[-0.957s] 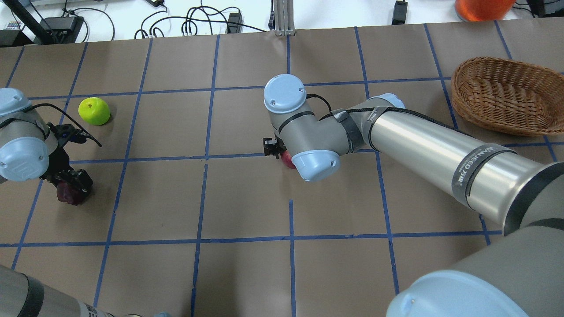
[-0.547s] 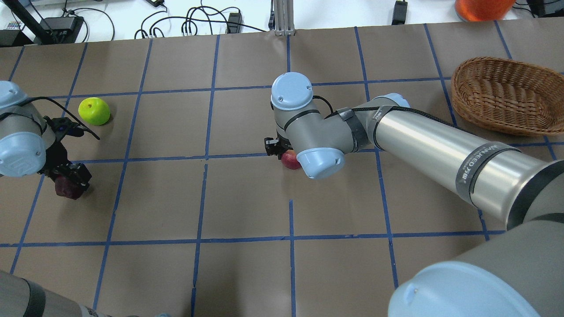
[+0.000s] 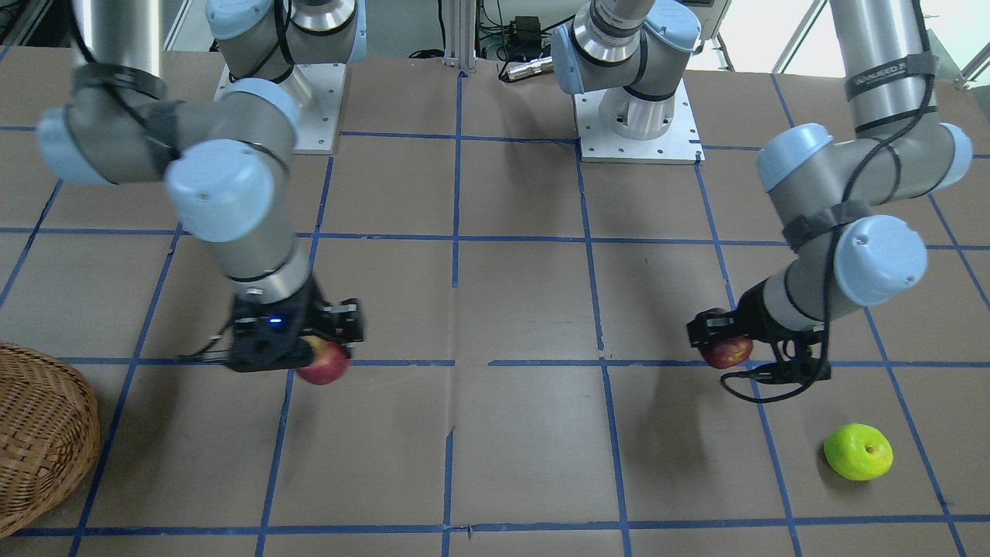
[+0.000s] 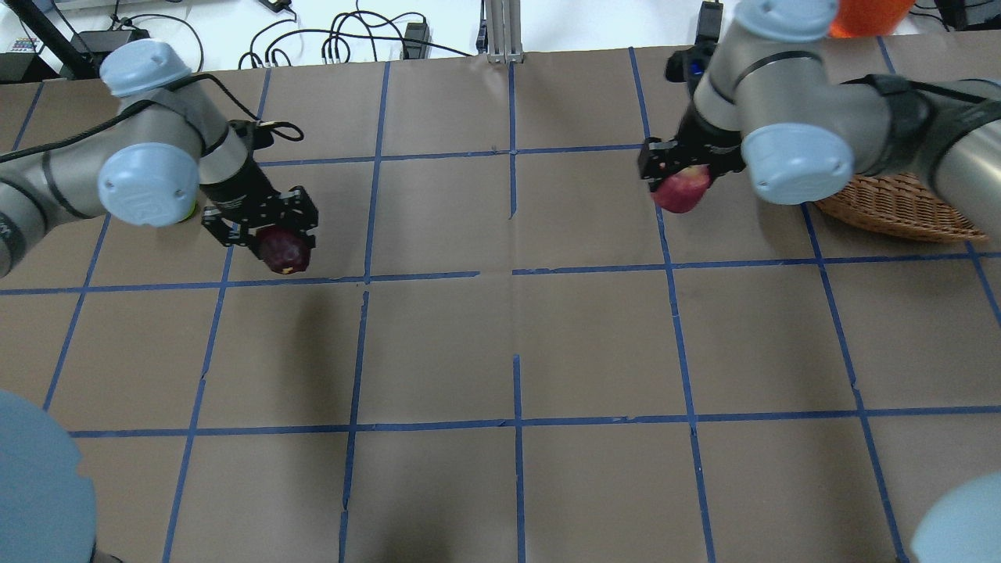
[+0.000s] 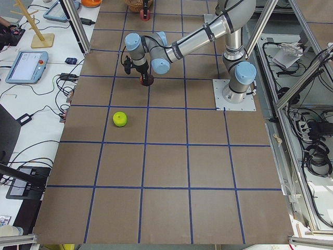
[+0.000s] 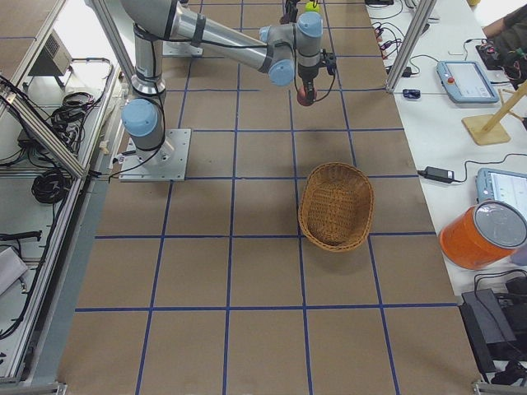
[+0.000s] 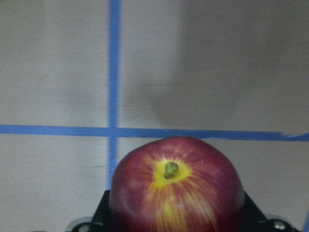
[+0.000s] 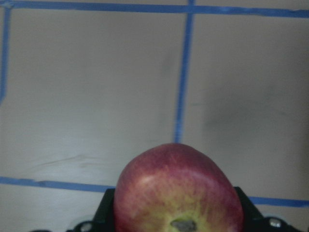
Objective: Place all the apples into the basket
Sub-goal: 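Drop the light red apple into the basket while left centers dark apple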
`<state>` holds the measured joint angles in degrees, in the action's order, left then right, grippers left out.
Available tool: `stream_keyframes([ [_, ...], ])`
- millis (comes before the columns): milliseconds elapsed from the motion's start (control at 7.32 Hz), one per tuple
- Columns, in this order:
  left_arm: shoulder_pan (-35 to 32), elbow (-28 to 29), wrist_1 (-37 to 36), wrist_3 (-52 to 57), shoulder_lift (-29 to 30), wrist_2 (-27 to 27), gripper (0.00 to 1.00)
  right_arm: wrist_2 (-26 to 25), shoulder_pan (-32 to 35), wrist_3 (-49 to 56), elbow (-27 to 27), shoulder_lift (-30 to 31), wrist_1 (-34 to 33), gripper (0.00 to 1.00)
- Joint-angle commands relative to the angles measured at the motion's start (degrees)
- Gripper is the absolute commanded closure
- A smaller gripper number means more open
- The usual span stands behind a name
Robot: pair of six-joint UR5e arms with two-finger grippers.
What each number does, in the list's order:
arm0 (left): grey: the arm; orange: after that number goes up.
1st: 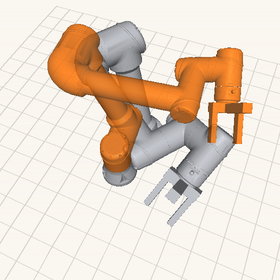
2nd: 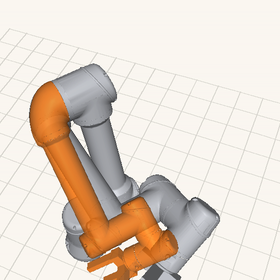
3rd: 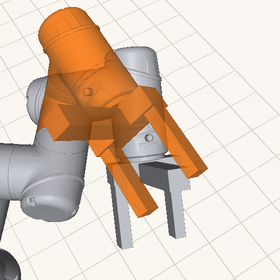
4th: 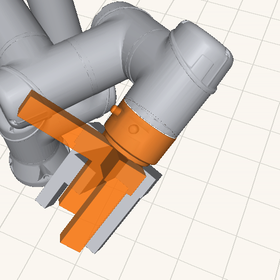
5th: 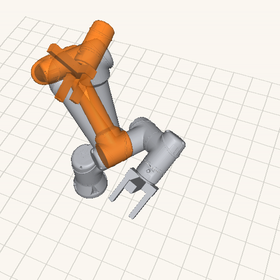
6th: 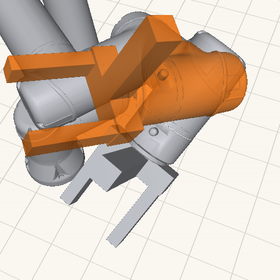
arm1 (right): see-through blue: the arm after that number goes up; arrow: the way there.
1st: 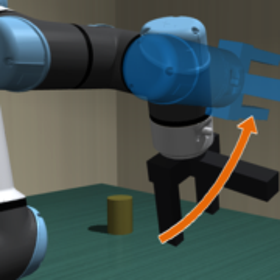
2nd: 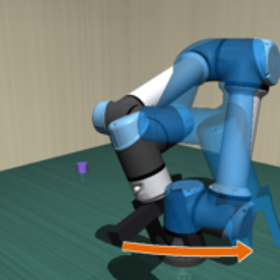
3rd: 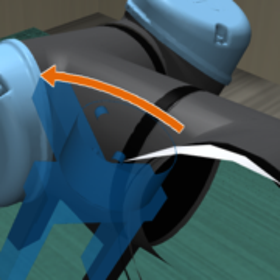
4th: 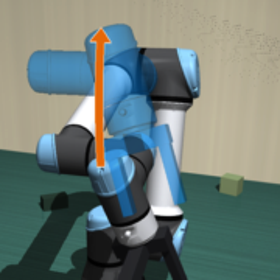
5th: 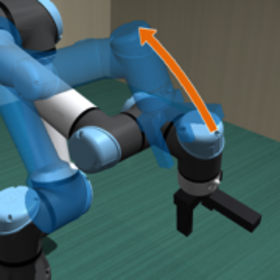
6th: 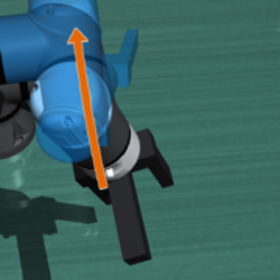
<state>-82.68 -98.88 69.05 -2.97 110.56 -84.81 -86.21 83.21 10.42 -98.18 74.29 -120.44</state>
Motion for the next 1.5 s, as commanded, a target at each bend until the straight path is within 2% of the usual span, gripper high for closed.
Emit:
stream_keyframes([
  [0,-15.51,-0.08,-4.70,-19.60,1.76,5.96,0.64,-1.32,-18.47,22.01,3.50,-3.59,-1.27,1.00],
  [137,-22.81,-0.43,-11.76,-31.89,3.77,5.89,0.61,-5.24,-21.57,28.19,8.57,-9.28,-4.25,1.00],
  [273,-25.92,-0.26,-14.88,-36.27,6.31,5.97,0.50,-6.41,-22.65,33.64,13.93,-14.13,-4.63,0.95],
  [410,-27.26,-0.17,-15.35,-36.58,7.64,5.89,0.47,-6.68,-23.44,35.61,17.03,-17.57,-4.54,0.66],
  [547,-27.27,0.26,-15.35,-36.58,8.61,5.89,0.44,-6.69,-24.49,35.89,17.76,-18.56,-4.63,0.31],
  [683,-27.27,0.53,-15.53,-36.67,8.19,5.54,0.00,-6.51,-26.16,38.25,18.20,-19.18,-4.80,0.13],
  [820,-26.84,0.88,-15.35,-35.54,6.10,5.45,0.00,-6.34,-26.52,38.53,18.29,-19.71,-4.72,0.00],
  [1093,-21.24,2.63,-13.70,-35.53,2.41,5.45,0.00,-6.51,-25.92,37.65,19.34,-17.62,-2.71,0.00],
  [1230,-18.60,3.86,-9.24,-34.74,0.21,5.45,0.00,-5.99,-23.65,36.61,20.13,-15.51,1.22,0.00],
  [1366,-14.92,4.05,-7.02,-28.99,-1.73,4.14,0.00,-5.38,-18.32,31.38,20.05,-11.49,9.87,0.00],
])
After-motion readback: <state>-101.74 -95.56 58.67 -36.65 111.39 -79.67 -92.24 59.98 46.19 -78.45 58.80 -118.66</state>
